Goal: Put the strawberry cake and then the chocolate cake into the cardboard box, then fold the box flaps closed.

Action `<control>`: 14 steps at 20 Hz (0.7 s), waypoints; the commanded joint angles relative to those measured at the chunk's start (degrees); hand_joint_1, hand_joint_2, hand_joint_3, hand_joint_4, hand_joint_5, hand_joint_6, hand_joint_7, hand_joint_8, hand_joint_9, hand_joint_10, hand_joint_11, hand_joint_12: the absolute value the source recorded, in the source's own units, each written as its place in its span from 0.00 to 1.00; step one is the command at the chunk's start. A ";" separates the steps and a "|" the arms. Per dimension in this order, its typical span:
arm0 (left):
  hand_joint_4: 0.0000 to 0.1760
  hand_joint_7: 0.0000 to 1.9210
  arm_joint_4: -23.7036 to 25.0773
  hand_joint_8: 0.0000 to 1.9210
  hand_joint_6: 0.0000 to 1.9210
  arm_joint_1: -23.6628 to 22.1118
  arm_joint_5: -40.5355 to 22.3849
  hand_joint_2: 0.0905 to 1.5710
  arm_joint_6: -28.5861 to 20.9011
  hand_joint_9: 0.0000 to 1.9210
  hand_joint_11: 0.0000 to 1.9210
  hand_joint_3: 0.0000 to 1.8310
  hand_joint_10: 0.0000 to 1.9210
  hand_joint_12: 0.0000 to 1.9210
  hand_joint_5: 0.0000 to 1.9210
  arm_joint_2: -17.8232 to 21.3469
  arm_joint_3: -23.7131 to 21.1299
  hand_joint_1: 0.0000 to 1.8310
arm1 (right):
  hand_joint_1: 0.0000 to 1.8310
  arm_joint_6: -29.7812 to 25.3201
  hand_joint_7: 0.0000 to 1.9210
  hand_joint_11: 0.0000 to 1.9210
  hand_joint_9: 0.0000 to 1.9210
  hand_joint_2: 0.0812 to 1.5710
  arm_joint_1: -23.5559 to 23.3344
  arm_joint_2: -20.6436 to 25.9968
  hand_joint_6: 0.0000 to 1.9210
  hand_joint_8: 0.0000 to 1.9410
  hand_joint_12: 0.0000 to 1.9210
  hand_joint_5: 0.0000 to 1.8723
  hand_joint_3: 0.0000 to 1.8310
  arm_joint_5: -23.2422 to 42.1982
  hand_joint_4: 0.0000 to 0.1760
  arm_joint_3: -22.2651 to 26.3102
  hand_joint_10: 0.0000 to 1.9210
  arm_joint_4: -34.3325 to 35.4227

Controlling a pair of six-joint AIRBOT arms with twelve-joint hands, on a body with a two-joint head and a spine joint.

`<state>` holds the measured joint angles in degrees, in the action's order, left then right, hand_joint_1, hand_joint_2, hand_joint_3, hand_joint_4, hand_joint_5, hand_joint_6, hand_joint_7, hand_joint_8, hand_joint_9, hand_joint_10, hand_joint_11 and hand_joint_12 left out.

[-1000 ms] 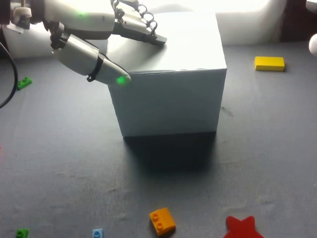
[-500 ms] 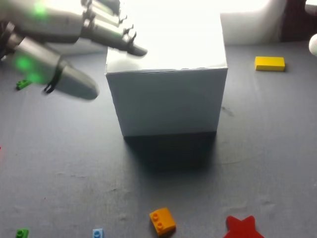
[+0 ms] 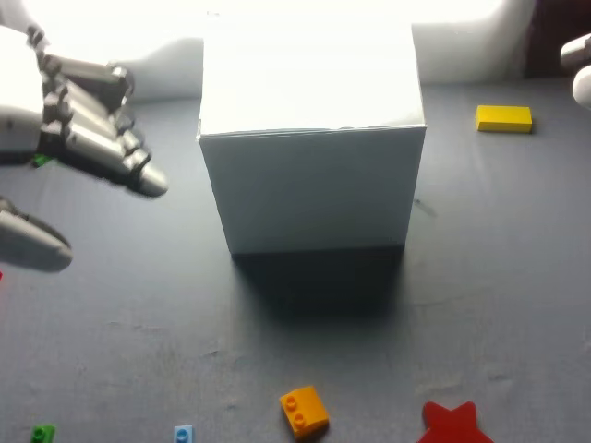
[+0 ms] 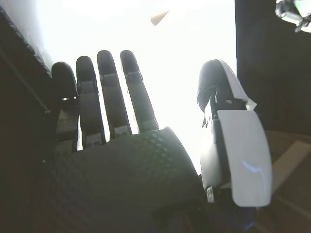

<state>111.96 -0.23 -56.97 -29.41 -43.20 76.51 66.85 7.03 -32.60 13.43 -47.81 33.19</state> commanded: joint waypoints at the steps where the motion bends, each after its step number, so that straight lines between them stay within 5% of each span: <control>1: 0.00 0.45 -4.68 0.08 0.08 0.03 0.42 0.83 -0.02 0.32 0.11 0.00 0.36 0.83 0.37 1.18 -0.41 0.00 | 0.00 -0.17 0.38 0.01 0.16 0.80 -0.84 0.78 0.32 0.19 0.96 0.29 0.00 6.14 0.00 0.08 0.65 -0.44; 2: 0.00 0.46 -4.68 0.19 0.16 0.77 0.44 0.85 -0.02 0.32 0.16 0.00 0.53 0.86 0.40 2.06 -1.30 0.03 | 0.00 -0.09 0.38 0.03 0.18 0.83 -0.84 0.78 0.43 0.37 0.99 0.31 0.00 6.04 0.00 0.11 0.75 -0.53; 4: 0.00 0.47 -4.67 0.62 0.54 2.02 0.47 0.91 -0.02 0.40 0.23 0.01 0.84 0.98 0.40 3.76 -2.82 0.10 | 0.05 -0.07 0.49 0.18 0.35 0.89 -0.84 0.78 0.60 0.65 1.00 0.43 0.01 5.95 0.00 0.18 0.95 -1.19; 6: 0.00 0.51 -4.66 0.81 0.71 3.01 0.37 0.95 -0.01 0.46 0.34 0.01 0.97 1.00 0.41 5.04 -3.65 0.08 | 0.08 -0.06 0.57 0.38 0.53 0.92 -0.84 0.78 0.68 0.86 1.00 0.48 0.01 5.87 0.00 0.21 1.00 -1.37; 7: 0.00 0.54 -4.66 0.88 0.75 3.84 0.21 0.97 -0.02 0.50 0.41 0.01 0.99 1.00 0.42 5.71 -4.02 0.06 | 0.11 -0.06 0.61 0.47 0.58 0.93 -0.83 0.78 0.75 0.87 1.00 0.51 0.01 5.84 0.00 0.24 1.00 -1.39; 9: 0.00 0.58 -4.50 0.94 0.83 4.97 -0.72 1.00 -0.27 0.57 0.51 0.02 1.00 1.00 0.47 7.51 -4.40 0.05 | 0.16 0.05 0.64 0.54 0.63 0.96 -0.83 0.79 0.88 0.92 1.00 0.55 0.01 5.80 0.00 0.32 1.00 -1.44; 14: 0.00 0.61 -3.04 0.93 0.92 3.99 0.39 1.00 -0.71 0.61 0.59 0.02 1.00 1.00 0.46 9.58 -3.05 0.08 | 0.21 0.47 0.69 0.68 0.70 0.99 -0.82 0.81 0.96 0.96 1.00 0.57 0.01 5.74 0.00 0.48 1.00 -1.51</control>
<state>112.49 4.45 -56.80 -30.11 -34.02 73.41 67.37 7.03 -32.60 13.28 -47.20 32.05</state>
